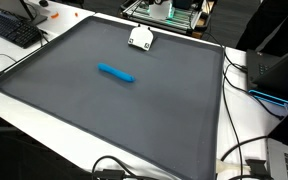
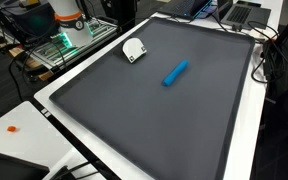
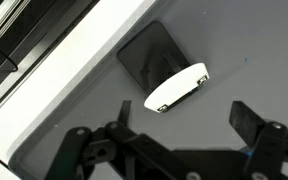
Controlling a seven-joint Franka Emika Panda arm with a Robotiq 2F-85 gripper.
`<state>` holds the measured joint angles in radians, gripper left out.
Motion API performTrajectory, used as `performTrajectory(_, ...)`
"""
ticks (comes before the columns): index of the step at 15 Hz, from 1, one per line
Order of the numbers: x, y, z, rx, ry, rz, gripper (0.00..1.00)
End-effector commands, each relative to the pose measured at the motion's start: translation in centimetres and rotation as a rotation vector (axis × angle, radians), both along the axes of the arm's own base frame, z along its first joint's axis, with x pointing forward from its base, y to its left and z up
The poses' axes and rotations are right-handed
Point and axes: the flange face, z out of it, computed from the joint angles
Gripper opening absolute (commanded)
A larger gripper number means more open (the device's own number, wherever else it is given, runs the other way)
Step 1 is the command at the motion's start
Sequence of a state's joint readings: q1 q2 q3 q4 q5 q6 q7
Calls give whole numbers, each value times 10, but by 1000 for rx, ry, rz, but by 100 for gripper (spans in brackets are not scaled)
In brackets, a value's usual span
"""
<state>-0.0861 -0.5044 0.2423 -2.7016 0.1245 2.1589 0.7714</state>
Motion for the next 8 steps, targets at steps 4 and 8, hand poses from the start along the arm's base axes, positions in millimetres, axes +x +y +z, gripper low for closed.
performTrajectory(4, 8, 0, -30, 81, 73, -201, 100)
performTrajectory(8, 11, -4, -57, 135, 108, -274, 100)
